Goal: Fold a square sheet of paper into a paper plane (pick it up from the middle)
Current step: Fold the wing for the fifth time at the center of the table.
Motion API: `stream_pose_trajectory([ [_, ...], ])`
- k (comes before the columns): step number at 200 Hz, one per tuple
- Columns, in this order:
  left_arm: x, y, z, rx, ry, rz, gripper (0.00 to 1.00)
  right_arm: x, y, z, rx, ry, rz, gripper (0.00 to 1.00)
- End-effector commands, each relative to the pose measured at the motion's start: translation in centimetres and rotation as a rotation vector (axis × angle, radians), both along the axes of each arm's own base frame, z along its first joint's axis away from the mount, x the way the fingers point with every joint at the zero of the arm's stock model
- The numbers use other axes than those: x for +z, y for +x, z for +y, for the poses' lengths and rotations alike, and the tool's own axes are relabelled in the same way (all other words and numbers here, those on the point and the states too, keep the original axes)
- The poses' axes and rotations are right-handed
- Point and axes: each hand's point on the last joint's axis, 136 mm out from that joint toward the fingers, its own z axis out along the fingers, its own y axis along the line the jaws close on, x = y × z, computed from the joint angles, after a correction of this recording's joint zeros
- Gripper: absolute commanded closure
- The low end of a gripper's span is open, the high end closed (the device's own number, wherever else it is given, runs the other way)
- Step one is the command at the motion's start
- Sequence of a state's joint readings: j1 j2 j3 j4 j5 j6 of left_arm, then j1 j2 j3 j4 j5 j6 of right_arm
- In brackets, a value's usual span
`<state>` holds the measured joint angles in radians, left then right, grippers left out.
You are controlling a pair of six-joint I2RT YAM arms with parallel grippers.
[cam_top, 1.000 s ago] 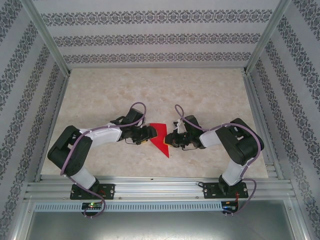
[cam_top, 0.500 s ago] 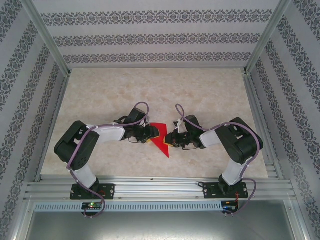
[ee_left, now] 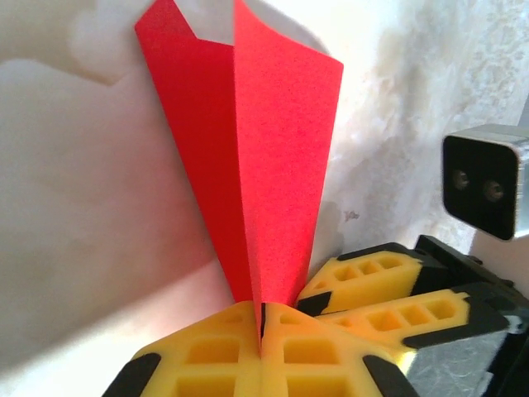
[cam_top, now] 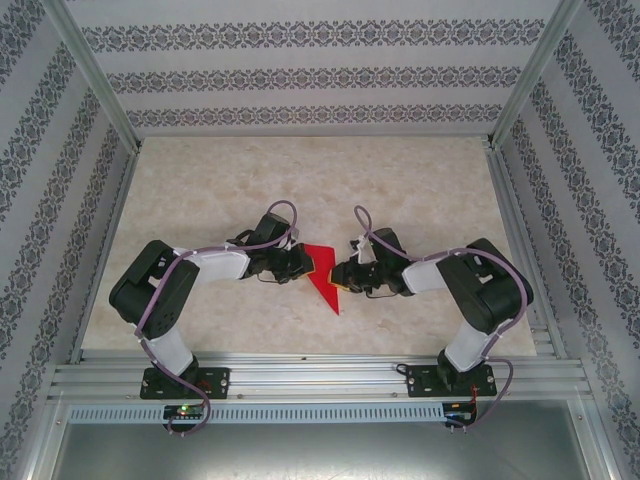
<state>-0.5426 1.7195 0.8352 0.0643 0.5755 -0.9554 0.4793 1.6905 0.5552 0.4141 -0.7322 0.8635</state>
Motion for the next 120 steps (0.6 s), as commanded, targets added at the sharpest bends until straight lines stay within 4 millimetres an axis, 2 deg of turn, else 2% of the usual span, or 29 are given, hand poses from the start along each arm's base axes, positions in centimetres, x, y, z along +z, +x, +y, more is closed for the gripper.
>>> stream_pose_trajectory([
  [1,1.0,0.7,-0.1,0.023,-0.043,-0.032,0.98,2.5,1.5,-1.0,-0.042,-0.047,-0.132,0.77],
  [21,1.3,0.7,0.0,0.045,-0.053,-0.035,0.99,3.7,1.0,-2.1,-0.037,-0.161,-0.242,0.73],
  [30,1.5,0.7,0.1,0.053,-0.048,-0.034,0.99,3.9,0.6,-2.6,-0.036,-0.243,-0.309,0.69],
  [62,2.0,0.8,0.2,0.057,-0.045,-0.031,0.98,4.8,-1.3,-3.2,0.011,-0.492,-0.64,0.59],
  [85,1.8,0.7,0.0,0.054,-0.047,-0.016,0.98,5.4,-2.8,-2.5,0.074,-0.61,-0.889,0.53],
  [120,1.6,0.6,0.1,0.057,-0.049,-0.012,0.98,5.1,-4.5,-0.1,0.247,-0.731,-1.086,0.5],
])
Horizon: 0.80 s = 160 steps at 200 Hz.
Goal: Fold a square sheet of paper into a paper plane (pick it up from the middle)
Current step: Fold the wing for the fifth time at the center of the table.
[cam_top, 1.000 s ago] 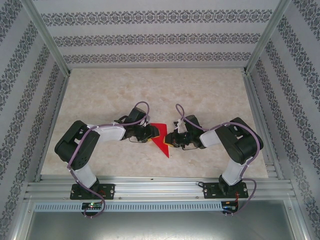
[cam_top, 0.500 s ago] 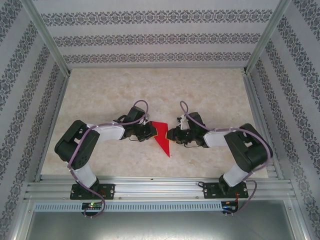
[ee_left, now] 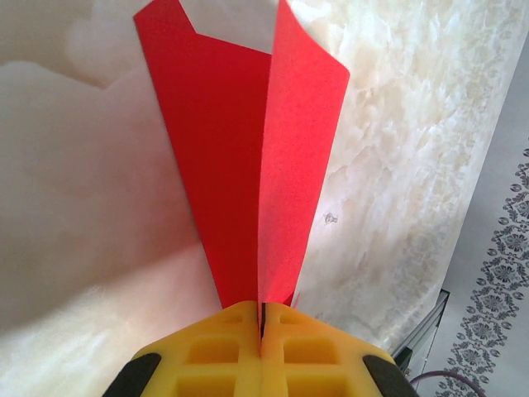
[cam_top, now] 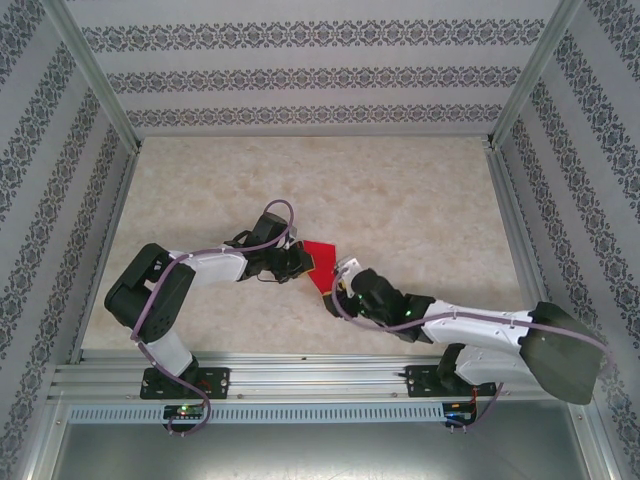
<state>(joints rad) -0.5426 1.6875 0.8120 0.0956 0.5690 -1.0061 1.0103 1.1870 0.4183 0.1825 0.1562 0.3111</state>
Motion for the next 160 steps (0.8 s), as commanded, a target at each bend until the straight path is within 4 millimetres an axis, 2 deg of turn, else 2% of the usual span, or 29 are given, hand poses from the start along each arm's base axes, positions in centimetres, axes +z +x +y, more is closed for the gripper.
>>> stream_pose_trajectory([
  [1,0.8,0.5,0.0,0.018,-0.02,-0.01,0.98,0.4,1.4,-0.2,0.015,-0.185,-0.225,0.5],
  [47,1.0,0.4,0.1,0.016,-0.012,-0.012,0.98,-1.0,1.5,2.7,0.075,-0.3,-0.28,0.5],
  [92,1.2,0.5,0.0,0.009,-0.013,-0.015,0.98,-3.1,2.6,3.0,0.038,-0.43,-0.309,0.51],
  [160,1.1,0.3,0.2,0.009,-0.005,-0.012,0.98,-4.8,3.0,2.9,0.01,-0.481,-0.324,0.6],
])
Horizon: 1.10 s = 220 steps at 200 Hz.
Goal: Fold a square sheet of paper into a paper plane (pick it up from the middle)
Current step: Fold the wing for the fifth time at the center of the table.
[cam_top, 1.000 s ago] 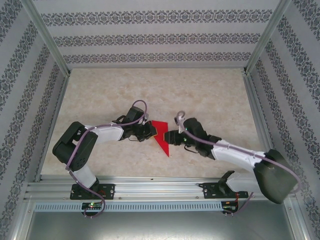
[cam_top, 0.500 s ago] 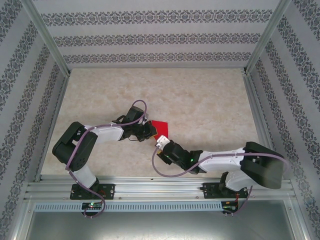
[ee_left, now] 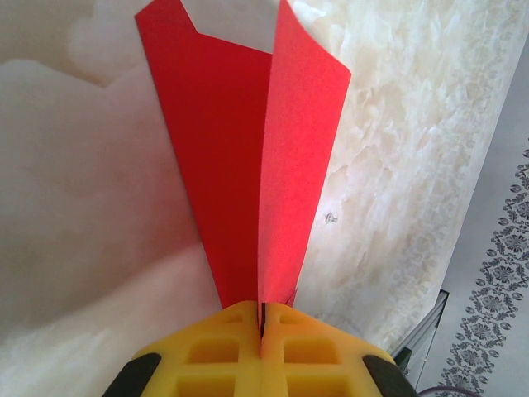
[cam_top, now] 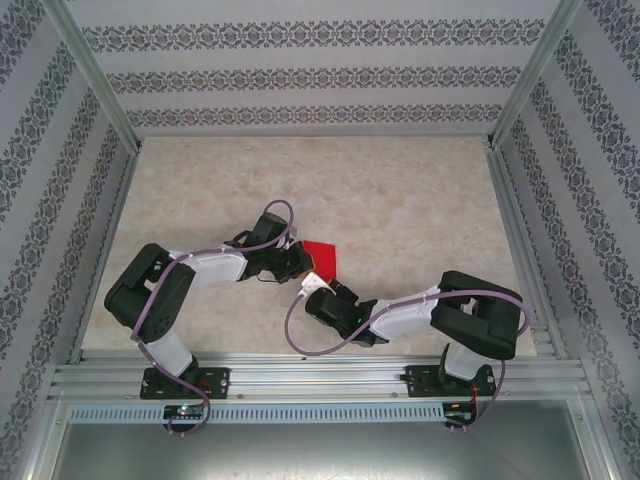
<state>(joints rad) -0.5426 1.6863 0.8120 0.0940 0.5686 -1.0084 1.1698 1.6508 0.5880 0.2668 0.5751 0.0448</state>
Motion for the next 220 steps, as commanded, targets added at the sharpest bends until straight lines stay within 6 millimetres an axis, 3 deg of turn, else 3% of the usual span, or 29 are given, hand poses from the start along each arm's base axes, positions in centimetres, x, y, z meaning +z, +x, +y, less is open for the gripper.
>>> stream_pose_trajectory([
  [1,1.0,0.3,0.2,0.007,-0.004,-0.013,0.98,0.8,0.5,0.7,-0.012,0.007,-0.049,0.6],
  [150,1.4,0.2,0.6,0.008,0.02,-0.018,0.96,1.0,0.7,0.1,-0.043,0.014,-0.064,0.89],
  [200,1.9,0.0,1.6,0.022,0.082,-0.026,0.83,0.6,0.3,0.8,-0.027,0.06,-0.012,0.97],
  [220,1.7,-0.4,3.5,0.063,0.172,-0.022,0.69,0.3,0.0,1.3,-0.013,0.109,0.045,0.98],
])
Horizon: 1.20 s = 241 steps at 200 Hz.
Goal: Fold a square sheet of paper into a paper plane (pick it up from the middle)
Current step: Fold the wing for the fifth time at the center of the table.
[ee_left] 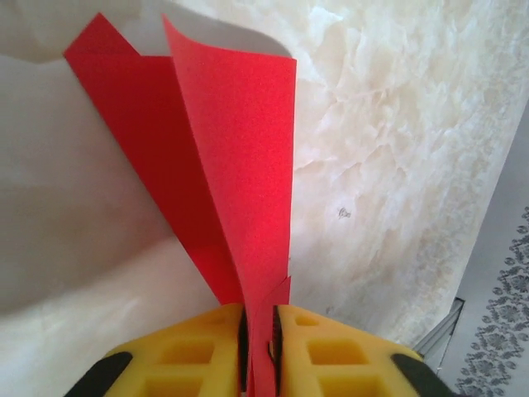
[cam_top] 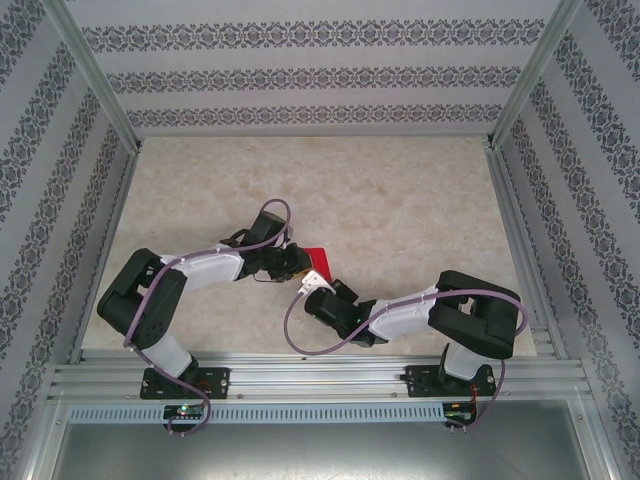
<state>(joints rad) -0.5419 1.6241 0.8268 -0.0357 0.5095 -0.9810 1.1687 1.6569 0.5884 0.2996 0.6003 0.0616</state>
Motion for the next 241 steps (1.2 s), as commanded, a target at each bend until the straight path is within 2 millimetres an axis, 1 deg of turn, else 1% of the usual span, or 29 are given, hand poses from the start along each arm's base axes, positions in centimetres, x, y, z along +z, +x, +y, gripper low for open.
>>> stream_pose_trajectory([
  [1,1.1,0.1,2.2,0.045,0.103,-0.026,0.69,-0.1,-0.5,1.2,0.016,0.083,0.068,0.98],
  [14,1.4,0.0,3.6,0.083,0.157,-0.037,0.69,-0.2,-0.5,1.4,0.02,0.117,0.082,0.98],
  [21,1.5,-0.1,4.3,0.104,0.178,-0.044,0.66,-0.2,-0.6,1.5,0.022,0.136,0.097,0.98],
  [27,1.8,-0.1,4.8,0.119,0.191,-0.052,0.65,-0.2,-0.6,1.6,0.019,0.15,0.112,0.98],
  [45,2.7,-0.2,6.2,0.158,0.226,-0.083,0.64,0.3,-0.8,2.3,0.035,0.23,0.156,0.99],
  [56,3.3,-0.2,6.8,0.178,0.238,-0.108,0.62,0.6,-0.9,2.6,0.037,0.29,0.189,0.99],
  [76,3.9,-0.3,7.5,0.197,0.247,-0.133,0.61,0.8,-0.9,2.7,0.029,0.376,0.253,0.99],
  [96,4.1,-0.5,7.7,0.202,0.247,-0.141,0.6,0.8,-0.8,2.6,0.014,0.446,0.304,0.99],
  [114,4.0,-0.6,7.7,0.203,0.239,-0.141,0.6,0.9,-1.1,2.9,0.031,0.5,0.358,0.99],
  [128,3.8,-0.6,7.6,0.202,0.236,-0.134,0.6,0.6,-1.3,3.2,0.035,0.519,0.4,0.99],
  [149,3.6,-0.8,7.5,0.196,0.23,-0.124,0.6,0.1,-1.1,3.0,0.009,0.551,0.437,0.99],
  [178,3.4,-0.9,7.4,0.196,0.222,-0.121,0.6,0.4,-0.7,2.8,-0.026,0.628,0.473,0.99],
  [217,3.0,-0.9,7.0,0.189,0.202,-0.108,0.6,0.0,-0.2,2.3,-0.047,0.716,0.548,0.97],
  [241,2.9,-0.9,6.8,0.187,0.196,-0.108,0.6,-0.4,0.0,1.9,-0.066,0.72,0.564,0.96],
])
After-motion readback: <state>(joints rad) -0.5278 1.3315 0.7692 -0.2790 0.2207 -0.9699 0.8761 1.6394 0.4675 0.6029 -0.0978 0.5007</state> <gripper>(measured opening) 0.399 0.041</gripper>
